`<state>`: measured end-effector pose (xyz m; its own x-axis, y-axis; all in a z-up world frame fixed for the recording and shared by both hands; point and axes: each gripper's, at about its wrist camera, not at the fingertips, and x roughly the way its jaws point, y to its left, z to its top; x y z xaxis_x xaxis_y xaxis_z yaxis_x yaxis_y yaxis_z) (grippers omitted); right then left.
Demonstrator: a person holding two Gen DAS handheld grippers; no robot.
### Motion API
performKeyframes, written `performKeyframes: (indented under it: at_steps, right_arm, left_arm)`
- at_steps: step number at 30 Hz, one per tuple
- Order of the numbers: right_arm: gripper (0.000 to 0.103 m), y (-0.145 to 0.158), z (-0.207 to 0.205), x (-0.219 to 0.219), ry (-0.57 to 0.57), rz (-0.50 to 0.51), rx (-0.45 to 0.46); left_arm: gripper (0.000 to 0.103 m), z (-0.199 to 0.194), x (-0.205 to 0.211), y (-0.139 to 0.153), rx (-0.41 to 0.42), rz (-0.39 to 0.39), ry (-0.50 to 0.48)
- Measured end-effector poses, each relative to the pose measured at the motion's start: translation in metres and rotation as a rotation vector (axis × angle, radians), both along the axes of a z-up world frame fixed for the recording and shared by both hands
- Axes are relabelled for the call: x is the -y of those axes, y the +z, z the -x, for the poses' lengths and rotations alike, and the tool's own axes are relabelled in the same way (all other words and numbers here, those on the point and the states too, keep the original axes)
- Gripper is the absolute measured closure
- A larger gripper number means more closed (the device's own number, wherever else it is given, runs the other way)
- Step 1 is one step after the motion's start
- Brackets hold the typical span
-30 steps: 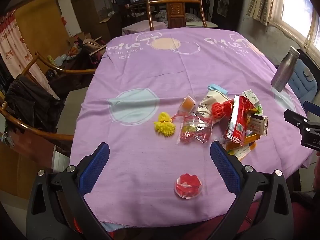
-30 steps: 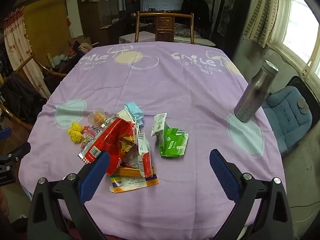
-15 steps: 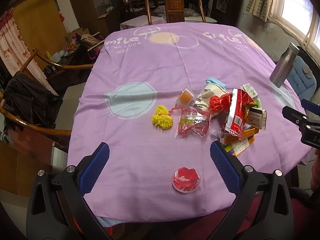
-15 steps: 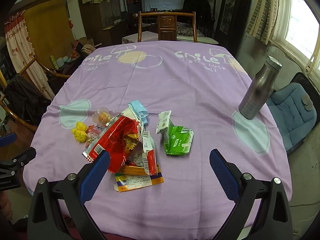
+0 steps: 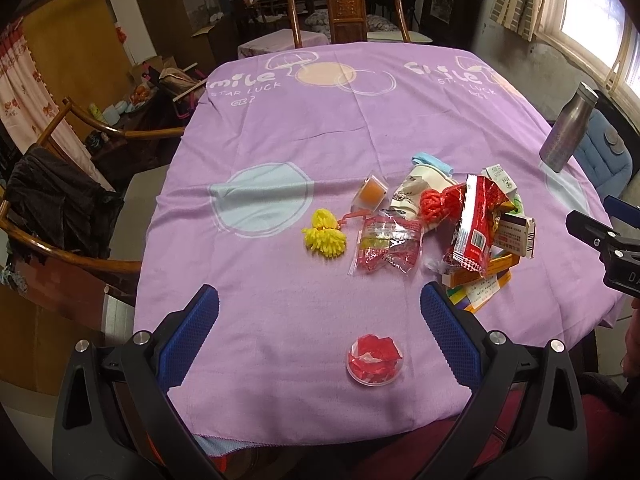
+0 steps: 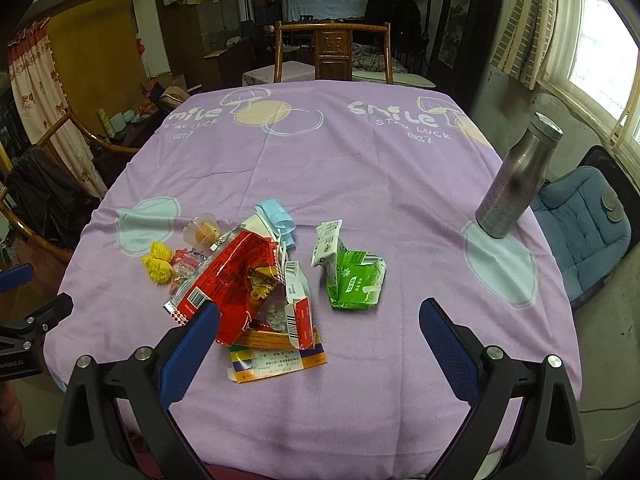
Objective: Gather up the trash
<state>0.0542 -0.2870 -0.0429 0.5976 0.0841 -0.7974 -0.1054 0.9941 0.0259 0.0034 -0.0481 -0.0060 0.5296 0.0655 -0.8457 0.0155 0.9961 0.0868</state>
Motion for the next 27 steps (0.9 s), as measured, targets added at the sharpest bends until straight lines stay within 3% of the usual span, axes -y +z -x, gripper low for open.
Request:
performKeyframes:
  at_steps: [27]
  right_arm:
    - [0.006,-0.010,-0.007,-0.007,0.004,0.004,-0.040]
  left_arm:
    - [0.007,-0.013,-0.007,-0.017,-0.071,-0.004,-0.009]
